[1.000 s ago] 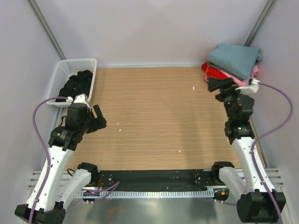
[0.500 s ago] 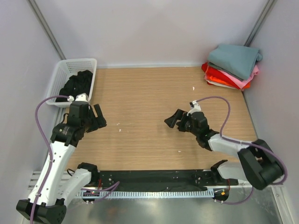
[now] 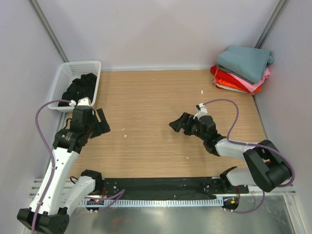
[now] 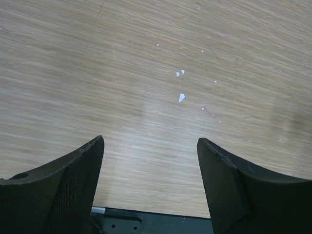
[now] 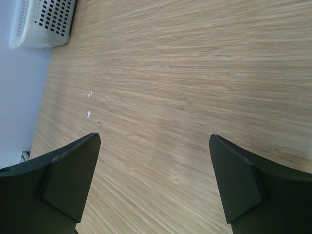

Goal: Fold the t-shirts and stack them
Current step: Reset both grippers

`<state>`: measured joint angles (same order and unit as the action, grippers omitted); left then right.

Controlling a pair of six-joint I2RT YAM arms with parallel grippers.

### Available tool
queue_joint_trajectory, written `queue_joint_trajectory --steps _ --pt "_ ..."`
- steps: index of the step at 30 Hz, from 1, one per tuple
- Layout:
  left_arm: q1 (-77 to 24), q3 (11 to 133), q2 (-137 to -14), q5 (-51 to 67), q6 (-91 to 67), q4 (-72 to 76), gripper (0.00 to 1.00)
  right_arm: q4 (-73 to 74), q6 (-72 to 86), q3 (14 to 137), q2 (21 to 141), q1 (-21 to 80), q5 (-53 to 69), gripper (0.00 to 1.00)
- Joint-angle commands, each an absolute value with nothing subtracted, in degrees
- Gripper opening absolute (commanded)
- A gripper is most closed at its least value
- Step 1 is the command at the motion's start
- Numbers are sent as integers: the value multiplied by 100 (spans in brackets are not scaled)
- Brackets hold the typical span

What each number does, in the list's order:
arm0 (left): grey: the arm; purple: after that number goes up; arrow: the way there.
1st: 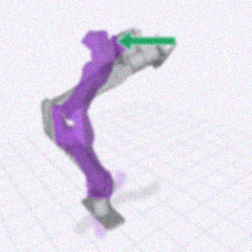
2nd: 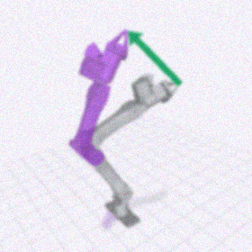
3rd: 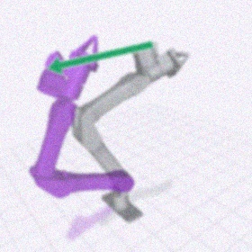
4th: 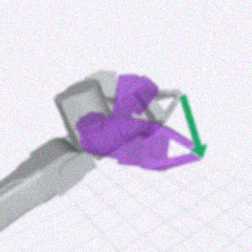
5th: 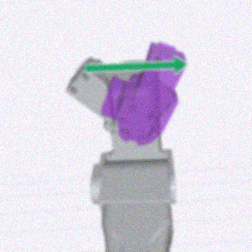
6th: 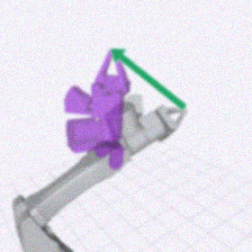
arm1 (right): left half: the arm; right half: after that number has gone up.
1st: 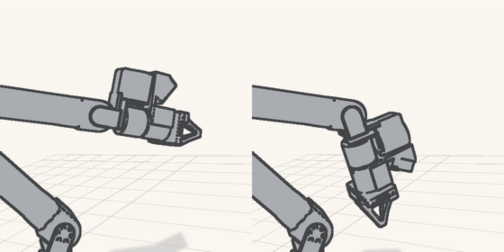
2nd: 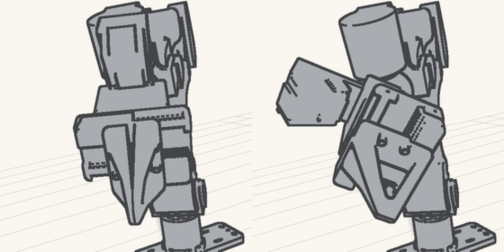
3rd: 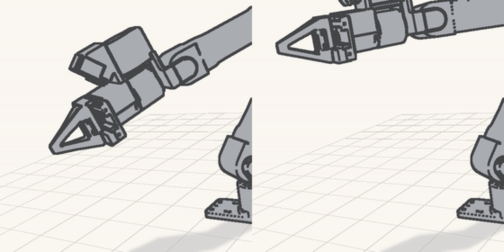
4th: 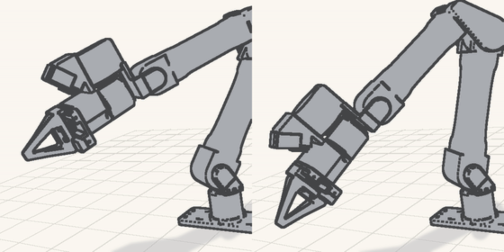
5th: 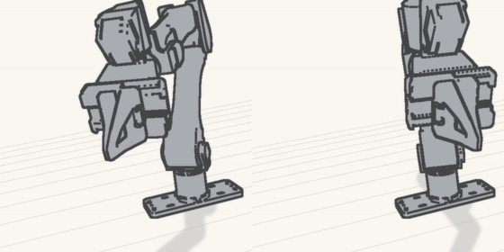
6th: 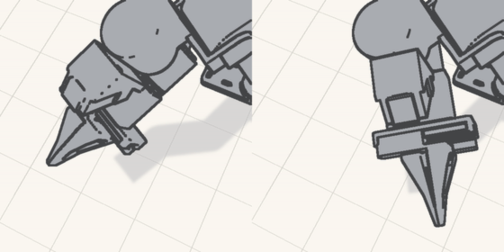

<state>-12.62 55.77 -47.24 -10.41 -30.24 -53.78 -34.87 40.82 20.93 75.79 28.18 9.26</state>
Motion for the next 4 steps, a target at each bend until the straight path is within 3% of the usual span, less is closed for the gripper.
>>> queue_joint_trajectory --steps 1,4 --pt "-1230 5607 -4658 -1213 -3129 -5300 78 -3981 3938 2233 7559 2856 1063 100" --pt "-1230 5590 -4658 -1161 -3111 -5282 78 -4078 3955 2127 7419 2856 1002 100"
